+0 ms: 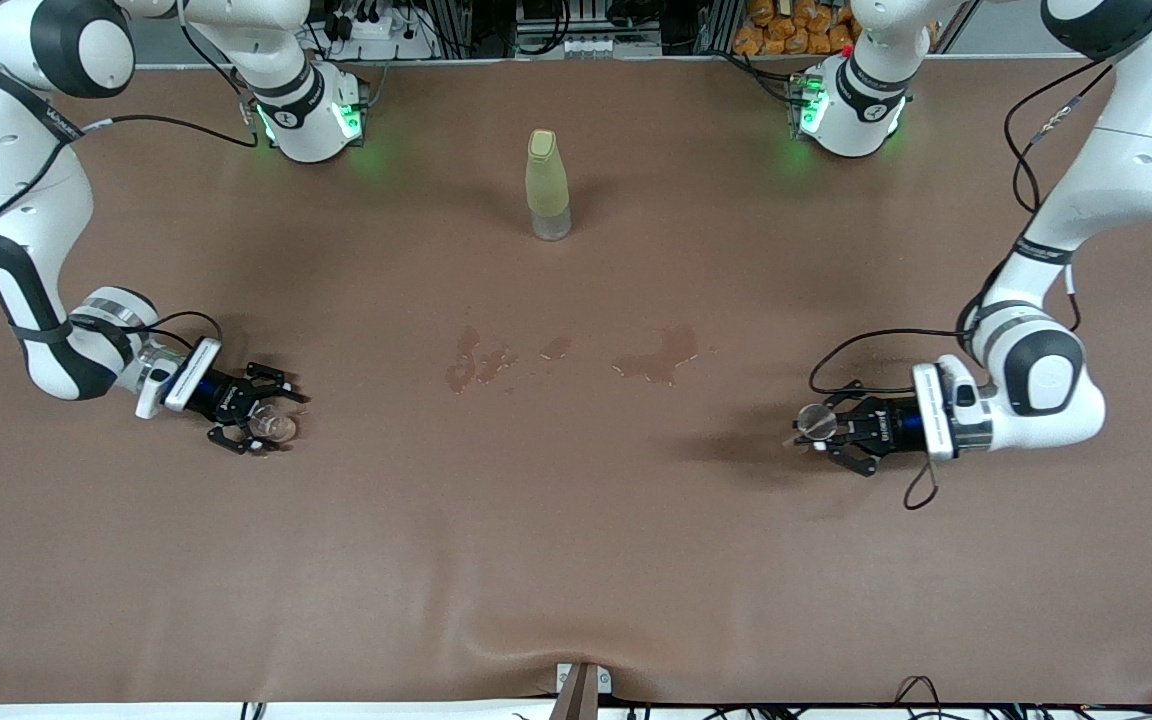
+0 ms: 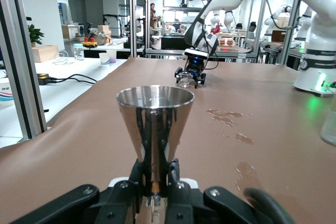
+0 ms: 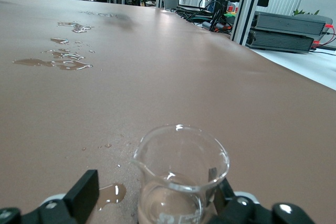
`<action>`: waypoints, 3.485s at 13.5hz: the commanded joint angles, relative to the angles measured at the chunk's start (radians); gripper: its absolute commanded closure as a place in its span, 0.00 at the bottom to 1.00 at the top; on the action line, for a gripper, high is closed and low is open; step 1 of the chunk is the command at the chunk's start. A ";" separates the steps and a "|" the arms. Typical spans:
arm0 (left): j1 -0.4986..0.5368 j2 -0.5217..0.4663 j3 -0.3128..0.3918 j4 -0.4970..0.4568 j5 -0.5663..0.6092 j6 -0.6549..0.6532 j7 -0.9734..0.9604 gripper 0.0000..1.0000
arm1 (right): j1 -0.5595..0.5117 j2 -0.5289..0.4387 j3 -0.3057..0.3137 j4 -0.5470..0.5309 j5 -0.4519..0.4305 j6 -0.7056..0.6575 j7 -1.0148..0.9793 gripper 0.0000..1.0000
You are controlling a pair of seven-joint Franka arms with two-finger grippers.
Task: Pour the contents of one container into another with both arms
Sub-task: 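Lift the steel jigger with the left gripper toward the table middle, then carry the glass beaker with the right gripper toward the held jigger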
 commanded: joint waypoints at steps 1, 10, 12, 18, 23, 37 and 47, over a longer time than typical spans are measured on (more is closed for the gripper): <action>-0.062 -0.018 -0.004 -0.016 -0.073 0.070 -0.003 1.00 | 0.002 0.028 -0.004 -0.010 0.071 0.029 -0.380 0.56; -0.378 -0.018 -0.004 -0.017 -0.407 0.294 0.168 1.00 | 0.004 0.023 -0.004 -0.008 0.068 0.026 -0.371 0.99; -0.441 -0.015 -0.004 -0.020 -0.501 0.340 0.217 1.00 | 0.002 0.016 -0.004 -0.010 0.068 0.020 -0.363 1.00; -0.601 -0.003 -0.002 -0.020 -0.715 0.389 0.355 1.00 | 0.016 -0.072 -0.004 -0.011 0.030 -0.022 -0.164 1.00; -0.702 -0.003 0.001 -0.031 -0.829 0.421 0.428 1.00 | 0.033 -0.182 -0.005 -0.034 -0.036 -0.100 0.052 1.00; -0.771 0.035 0.026 0.035 -0.857 0.426 0.468 1.00 | 0.085 -0.434 -0.007 -0.171 -0.117 -0.215 0.399 1.00; -0.886 0.098 0.084 0.144 -0.952 0.438 0.432 1.00 | 0.198 -0.589 -0.025 -0.290 -0.107 -0.206 0.491 1.00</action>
